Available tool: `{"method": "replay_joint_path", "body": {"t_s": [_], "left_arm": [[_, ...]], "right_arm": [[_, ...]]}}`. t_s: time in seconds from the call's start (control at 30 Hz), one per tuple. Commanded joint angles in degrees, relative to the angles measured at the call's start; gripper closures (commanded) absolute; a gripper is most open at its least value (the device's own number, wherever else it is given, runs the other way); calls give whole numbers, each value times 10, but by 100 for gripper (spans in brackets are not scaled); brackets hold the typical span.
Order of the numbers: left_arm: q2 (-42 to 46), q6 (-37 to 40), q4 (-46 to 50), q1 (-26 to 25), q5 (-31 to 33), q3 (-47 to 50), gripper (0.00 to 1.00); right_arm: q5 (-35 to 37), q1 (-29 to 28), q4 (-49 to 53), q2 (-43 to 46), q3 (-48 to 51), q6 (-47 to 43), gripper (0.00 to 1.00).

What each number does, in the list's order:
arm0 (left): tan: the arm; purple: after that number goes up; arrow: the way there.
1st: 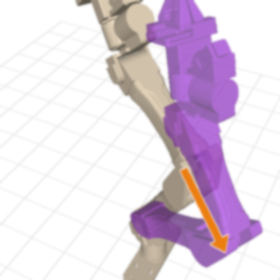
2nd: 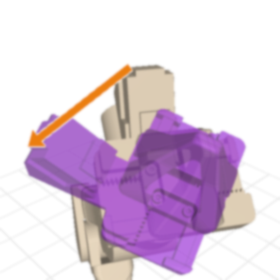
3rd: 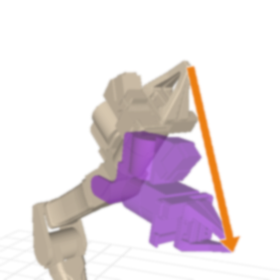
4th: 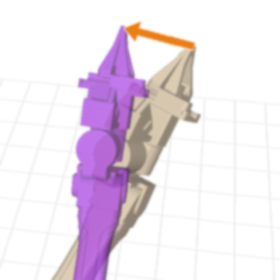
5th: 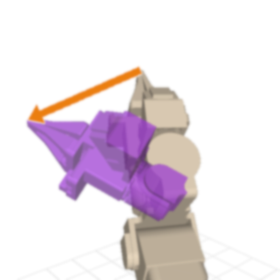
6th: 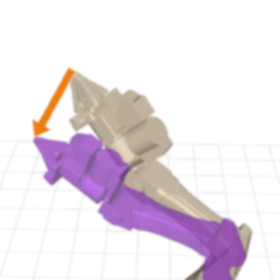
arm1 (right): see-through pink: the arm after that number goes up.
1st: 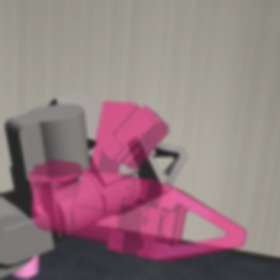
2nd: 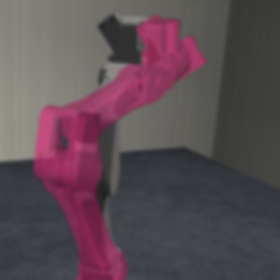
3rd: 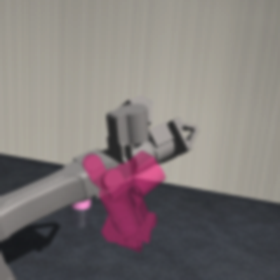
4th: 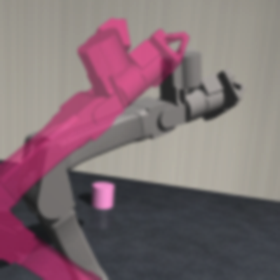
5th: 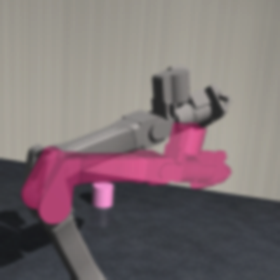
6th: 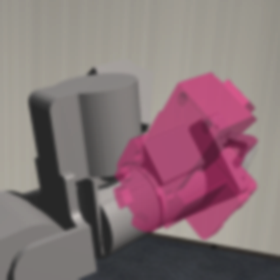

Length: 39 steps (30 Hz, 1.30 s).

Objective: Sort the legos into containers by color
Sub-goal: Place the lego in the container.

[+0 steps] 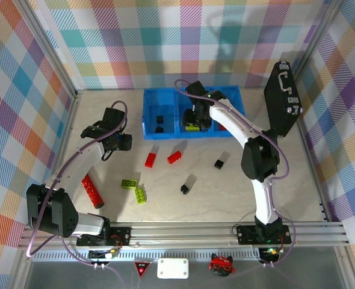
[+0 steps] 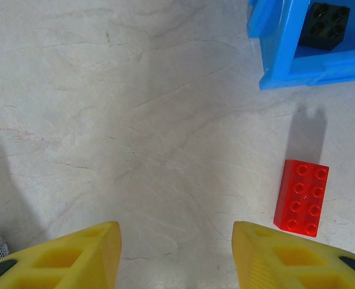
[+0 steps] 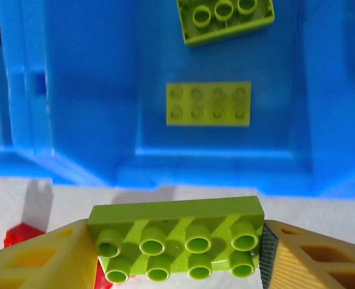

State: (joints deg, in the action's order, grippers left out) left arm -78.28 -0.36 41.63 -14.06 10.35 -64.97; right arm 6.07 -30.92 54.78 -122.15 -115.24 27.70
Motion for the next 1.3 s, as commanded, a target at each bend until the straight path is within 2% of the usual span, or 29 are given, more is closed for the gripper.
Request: {"method": "replay_joint_path", "body": {"t_s": [0.0,0.3,0.6,0.93,1.27], "left_arm": [[7,6,-2,7,-5,4,49],[5,6,-2,7,-7,3,49],[5,6,-2,7,-7,3,48],[8,6,-4,7,-6,5,48],[10,5,-6,7,-12,5,48]], "right_arm": [[-19,14,31,-47,-60,-23,35],[-30,36,63,-167,-198,-36,35],[-22,45,53,-223,-236,-53,34],[-4,46,48,-211,-244,-66,24],[-2,39,54,-147,-223,-69,24]]}}
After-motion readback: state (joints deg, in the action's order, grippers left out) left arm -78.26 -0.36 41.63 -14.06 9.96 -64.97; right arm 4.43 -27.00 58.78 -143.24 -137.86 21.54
